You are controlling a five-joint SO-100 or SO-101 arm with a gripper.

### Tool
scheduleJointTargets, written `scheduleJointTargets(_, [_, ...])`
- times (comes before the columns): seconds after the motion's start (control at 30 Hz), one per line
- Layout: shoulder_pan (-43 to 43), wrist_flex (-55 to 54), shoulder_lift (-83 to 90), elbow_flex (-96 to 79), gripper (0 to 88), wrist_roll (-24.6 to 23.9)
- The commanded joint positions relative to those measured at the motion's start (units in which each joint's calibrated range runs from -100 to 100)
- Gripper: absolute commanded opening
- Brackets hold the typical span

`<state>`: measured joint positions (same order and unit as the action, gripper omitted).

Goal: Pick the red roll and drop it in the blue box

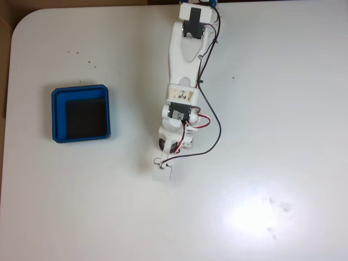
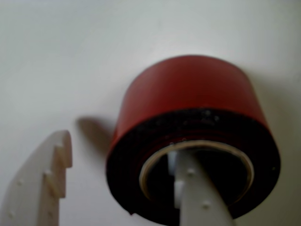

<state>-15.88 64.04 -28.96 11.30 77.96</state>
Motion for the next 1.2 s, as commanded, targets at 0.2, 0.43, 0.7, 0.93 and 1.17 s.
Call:
scheduleJointTargets(0.2, [-0.48,-0.26,0.45,3.52,4.0,-0.21])
scheduleJointTargets(0.43, [-0.58,-0.18,0.53,3.52,0.4,-0.21])
scheduleJointTargets(0.7, [-0.87,-0.18,2.04,3.61,0.4,-0.13])
scheduleJointTargets(0.93, [-3.61,0.81,12.15,3.16,0.4,0.31])
scheduleJointTargets(1.17, [-8.49,0.73,21.27,2.99,0.5,0.31])
